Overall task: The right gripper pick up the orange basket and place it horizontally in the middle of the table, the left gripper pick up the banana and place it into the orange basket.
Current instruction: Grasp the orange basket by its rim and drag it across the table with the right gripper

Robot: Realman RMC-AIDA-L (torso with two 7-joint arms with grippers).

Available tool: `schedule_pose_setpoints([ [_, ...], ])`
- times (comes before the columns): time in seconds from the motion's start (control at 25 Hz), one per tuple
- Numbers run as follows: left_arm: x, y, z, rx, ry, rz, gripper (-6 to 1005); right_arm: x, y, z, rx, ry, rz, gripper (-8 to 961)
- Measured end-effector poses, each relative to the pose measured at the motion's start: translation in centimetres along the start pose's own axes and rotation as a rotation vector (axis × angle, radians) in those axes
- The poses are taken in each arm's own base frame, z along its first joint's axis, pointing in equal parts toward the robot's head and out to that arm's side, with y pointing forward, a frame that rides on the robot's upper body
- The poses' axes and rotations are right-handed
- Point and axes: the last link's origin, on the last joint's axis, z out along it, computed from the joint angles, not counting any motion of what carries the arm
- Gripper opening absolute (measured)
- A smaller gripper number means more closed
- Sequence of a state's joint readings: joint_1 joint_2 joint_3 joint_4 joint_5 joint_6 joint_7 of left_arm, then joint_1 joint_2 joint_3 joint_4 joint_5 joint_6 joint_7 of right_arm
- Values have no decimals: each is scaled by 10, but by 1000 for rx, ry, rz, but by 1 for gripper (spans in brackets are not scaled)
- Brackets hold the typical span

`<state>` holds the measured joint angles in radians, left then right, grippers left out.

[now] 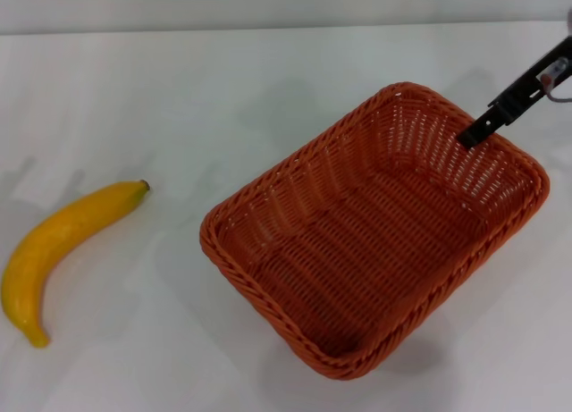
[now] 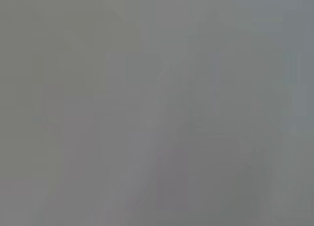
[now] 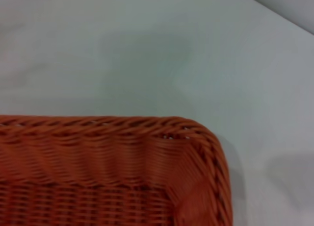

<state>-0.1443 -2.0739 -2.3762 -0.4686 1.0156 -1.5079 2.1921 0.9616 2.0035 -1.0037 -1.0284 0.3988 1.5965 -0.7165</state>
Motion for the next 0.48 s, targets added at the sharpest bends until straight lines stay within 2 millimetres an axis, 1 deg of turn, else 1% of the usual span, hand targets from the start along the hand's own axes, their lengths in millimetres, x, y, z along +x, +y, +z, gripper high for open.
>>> schedule_pose_setpoints([
  [0.12, 0, 0, 0, -2, -1, 0, 805, -3, 0, 9, 18, 31, -2, 798],
  [0.28, 1, 1, 1, -11, 2, 1, 804, 0, 3, 22, -3, 77, -3, 789],
  [0.48, 0, 3, 4, -22, 1, 3, 802, 2, 5, 34, 6, 106, -26, 778],
])
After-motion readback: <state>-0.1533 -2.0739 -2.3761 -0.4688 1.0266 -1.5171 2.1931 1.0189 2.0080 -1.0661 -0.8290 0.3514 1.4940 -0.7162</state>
